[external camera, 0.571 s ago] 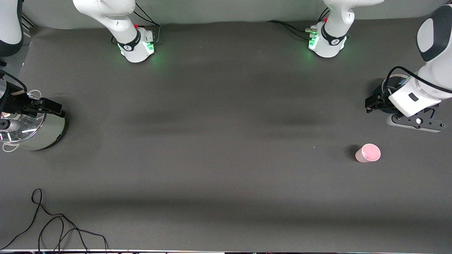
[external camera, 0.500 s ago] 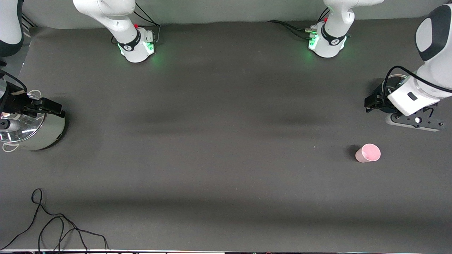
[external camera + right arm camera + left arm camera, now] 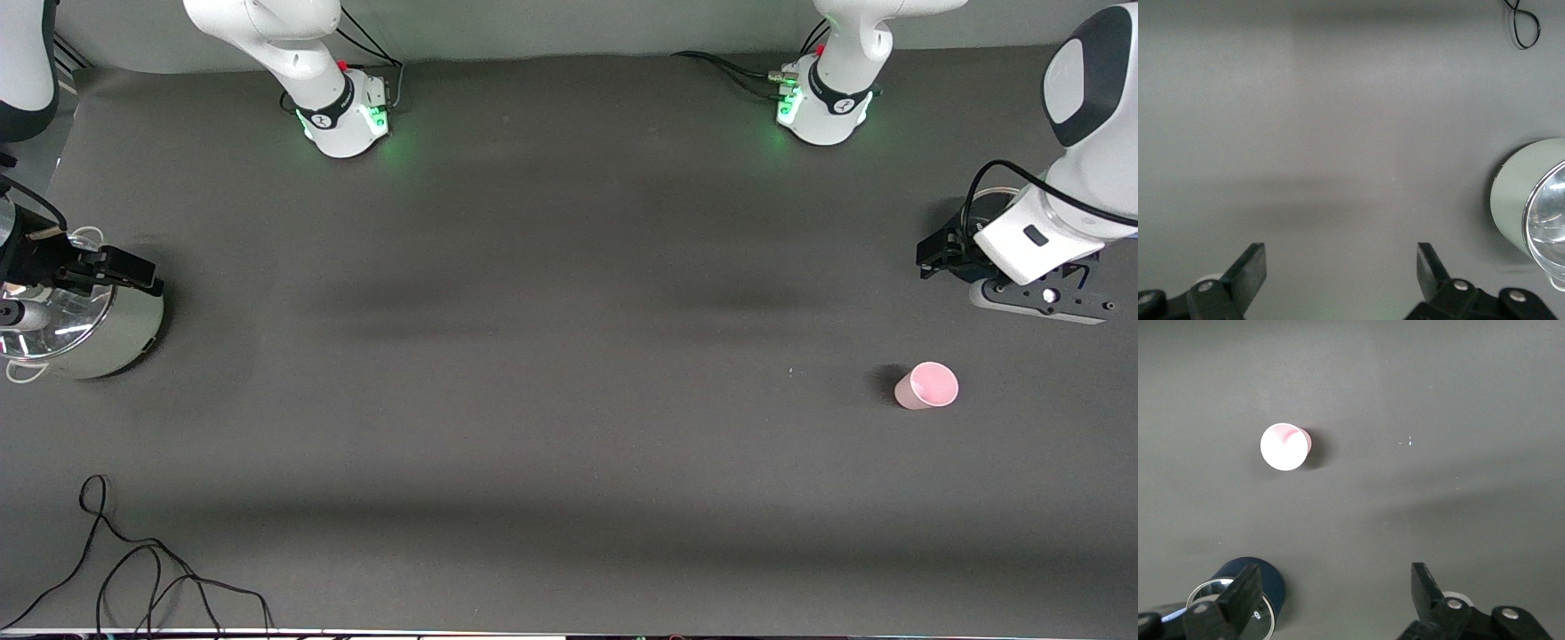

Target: Transfer pink cup from left to right arm

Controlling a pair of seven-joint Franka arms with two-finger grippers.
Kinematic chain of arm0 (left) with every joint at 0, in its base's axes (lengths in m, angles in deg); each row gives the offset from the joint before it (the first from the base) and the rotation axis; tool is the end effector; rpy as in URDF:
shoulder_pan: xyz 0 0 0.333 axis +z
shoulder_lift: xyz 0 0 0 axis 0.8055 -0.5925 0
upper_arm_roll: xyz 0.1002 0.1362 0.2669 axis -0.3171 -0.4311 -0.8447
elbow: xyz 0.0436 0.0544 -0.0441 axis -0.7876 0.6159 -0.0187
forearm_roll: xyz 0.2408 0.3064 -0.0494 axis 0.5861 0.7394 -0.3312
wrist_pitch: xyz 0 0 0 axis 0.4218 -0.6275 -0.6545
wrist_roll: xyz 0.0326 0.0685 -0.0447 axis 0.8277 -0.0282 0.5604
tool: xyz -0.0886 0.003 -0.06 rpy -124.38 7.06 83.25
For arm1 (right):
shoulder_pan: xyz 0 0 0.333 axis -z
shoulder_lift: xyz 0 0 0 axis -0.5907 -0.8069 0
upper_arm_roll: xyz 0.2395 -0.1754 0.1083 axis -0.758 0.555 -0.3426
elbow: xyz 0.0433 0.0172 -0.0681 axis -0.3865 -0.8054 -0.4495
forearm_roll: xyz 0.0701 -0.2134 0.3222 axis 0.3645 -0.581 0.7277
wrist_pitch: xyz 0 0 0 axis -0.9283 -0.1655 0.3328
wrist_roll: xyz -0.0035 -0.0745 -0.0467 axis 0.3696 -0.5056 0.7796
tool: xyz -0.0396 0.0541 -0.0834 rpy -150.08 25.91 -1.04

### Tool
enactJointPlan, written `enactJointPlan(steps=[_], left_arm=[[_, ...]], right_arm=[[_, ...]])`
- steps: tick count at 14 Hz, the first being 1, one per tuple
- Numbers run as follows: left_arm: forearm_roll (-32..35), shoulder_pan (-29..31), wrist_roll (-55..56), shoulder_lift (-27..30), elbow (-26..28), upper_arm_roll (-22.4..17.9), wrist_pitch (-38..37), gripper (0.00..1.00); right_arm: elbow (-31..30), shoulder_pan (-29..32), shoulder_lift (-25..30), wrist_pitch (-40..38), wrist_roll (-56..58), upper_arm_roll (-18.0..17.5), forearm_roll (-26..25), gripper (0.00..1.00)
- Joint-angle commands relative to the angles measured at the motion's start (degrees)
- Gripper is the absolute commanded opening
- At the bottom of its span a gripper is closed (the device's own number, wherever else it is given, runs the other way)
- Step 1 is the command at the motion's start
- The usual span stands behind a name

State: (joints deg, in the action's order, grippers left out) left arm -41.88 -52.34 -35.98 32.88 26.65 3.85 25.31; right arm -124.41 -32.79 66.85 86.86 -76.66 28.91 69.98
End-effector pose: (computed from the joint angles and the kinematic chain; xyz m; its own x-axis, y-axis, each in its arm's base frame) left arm 0.5514 -0.0388 0.5300 0.9762 -0.2032 -0.0762 -0.2070 -0.9772 -0.0463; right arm 0.5699 -0.0373 0.5770 0.9972 -0.0443 -0.0595 -0.0445 -0.9990 -0.0011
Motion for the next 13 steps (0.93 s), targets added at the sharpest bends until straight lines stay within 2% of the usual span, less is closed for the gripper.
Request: enactJointPlan(steps=[1,8,13], left_arm=[[-0.4,-0.4,0.7,1.7,1.6,-0.3,1.0,0.99],[-0.4,1.2,-0.4,0.6,0.1,-1.7,0.0,0.99],[-0.3,6.5,-6.7,-2.1,-2.5,-1.7,0.0,0.99]], right_arm=[[1.4,-0.7,-0.5,-1.0,0.8,0.6,-0.4,1.00],[1.4,-0.7,-0.5,-1.0,0.9,0.6,-0.4,1.00],[1.4,-0.7,-0.5,-0.9,0.9,0.6,-0.4,1.00]])
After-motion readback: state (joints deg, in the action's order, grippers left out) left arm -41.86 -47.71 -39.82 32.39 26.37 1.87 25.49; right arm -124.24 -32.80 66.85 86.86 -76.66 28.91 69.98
